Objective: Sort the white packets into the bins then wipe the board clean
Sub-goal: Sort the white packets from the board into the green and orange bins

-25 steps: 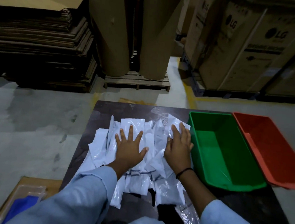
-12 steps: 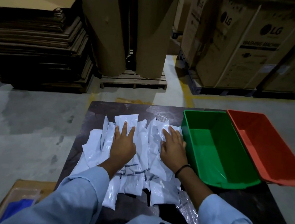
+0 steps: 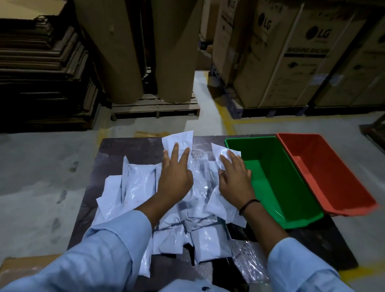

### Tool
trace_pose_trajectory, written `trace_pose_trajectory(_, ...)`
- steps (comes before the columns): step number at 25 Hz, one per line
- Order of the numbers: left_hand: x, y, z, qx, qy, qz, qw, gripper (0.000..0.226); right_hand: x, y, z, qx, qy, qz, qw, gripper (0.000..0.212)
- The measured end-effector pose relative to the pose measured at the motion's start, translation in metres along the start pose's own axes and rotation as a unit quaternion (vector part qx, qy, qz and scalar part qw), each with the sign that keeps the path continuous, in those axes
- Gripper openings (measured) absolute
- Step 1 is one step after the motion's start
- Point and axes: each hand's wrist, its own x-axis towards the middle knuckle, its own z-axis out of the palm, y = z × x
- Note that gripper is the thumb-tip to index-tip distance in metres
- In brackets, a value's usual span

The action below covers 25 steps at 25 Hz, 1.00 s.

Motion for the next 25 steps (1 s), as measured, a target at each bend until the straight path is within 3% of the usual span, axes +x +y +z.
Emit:
trace_pose_trajectory(8,-0.012,0.051,0.019,-0.004,-0.052,0.067,0.996,0.064,-0.013,0.061,-0.047,-0.055,0.029,0.032,0.998,0.051)
trace_pose_trajectory(13,-0.006,0.079,0.04,0.018,-0.059,0.084,0.995,0.062,-0.01,0.123,-0.057,-0.114,-0.011,0.035,0.993,0.053)
trace_pose_trajectory(20,0.01,0.099,0.067,0.049,-0.047,0.035,0.997,0.065,0.024,0.179,-0.029,-0.165,-0.133,-0.004,0.977,0.057)
trace_pose_trajectory(25,0.011,0.119,0.079,0.053,-0.033,-0.042,0.997,0.062,0.055,0.198,-0.003,-0.158,-0.192,-0.028,0.968,0.059)
